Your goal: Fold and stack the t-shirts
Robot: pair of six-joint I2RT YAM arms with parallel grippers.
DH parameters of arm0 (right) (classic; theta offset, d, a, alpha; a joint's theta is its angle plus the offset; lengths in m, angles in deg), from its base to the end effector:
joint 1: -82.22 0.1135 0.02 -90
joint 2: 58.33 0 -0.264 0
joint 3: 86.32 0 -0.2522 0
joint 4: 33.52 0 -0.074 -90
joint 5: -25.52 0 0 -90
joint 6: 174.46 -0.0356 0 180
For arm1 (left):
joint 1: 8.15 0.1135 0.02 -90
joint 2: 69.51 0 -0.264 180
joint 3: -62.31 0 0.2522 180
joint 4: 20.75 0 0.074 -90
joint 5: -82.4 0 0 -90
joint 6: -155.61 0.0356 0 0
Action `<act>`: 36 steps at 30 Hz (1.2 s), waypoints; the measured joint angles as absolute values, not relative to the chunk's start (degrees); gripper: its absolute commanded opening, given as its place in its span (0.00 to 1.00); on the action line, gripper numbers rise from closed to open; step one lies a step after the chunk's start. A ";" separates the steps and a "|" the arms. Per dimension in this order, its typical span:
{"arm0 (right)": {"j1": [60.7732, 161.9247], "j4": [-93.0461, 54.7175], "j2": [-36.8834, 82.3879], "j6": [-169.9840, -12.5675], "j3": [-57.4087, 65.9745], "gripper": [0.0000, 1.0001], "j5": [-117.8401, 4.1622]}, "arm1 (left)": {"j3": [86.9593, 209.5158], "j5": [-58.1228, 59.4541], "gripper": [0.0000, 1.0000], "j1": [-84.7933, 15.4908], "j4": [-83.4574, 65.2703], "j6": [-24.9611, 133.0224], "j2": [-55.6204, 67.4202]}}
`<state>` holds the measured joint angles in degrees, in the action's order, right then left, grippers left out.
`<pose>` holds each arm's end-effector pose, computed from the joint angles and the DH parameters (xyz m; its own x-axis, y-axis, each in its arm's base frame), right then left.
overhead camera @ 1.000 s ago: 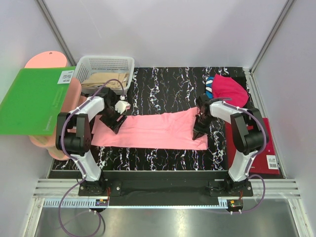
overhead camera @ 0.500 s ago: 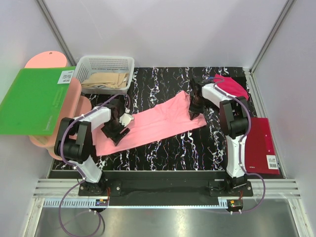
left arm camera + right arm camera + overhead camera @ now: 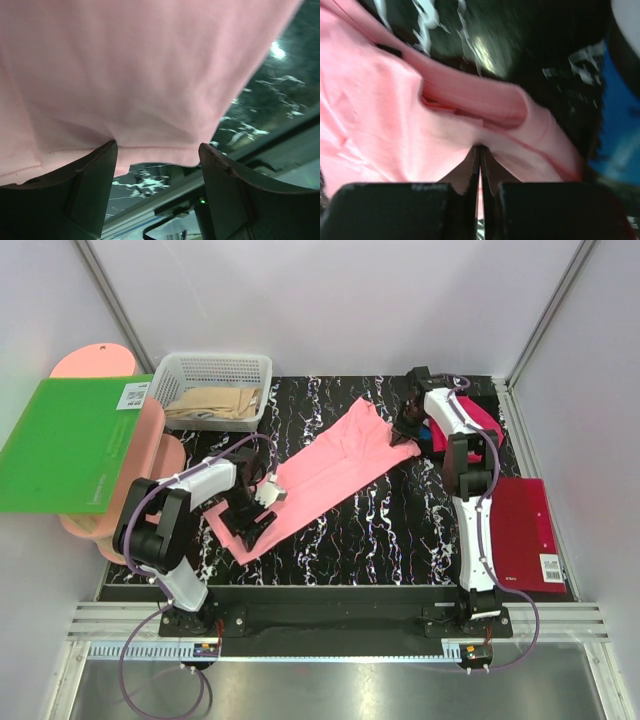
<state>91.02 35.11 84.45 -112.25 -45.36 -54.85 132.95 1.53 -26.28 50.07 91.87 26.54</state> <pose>0.5080 0.0847 0.1528 -0.9269 0.3217 -0.1936 0.2614 0.9230 0.2822 0.2489 -0.0875 0.1593 -0.7185 0.6949 0.0275 0.6788 0.7094 -0.1895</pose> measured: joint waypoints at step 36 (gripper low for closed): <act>101.79 37.65 75.32 -107.18 -43.63 0.07 -48.58 | 143.42 -5.14 0.68 -25.01 51.23 89.90 31.88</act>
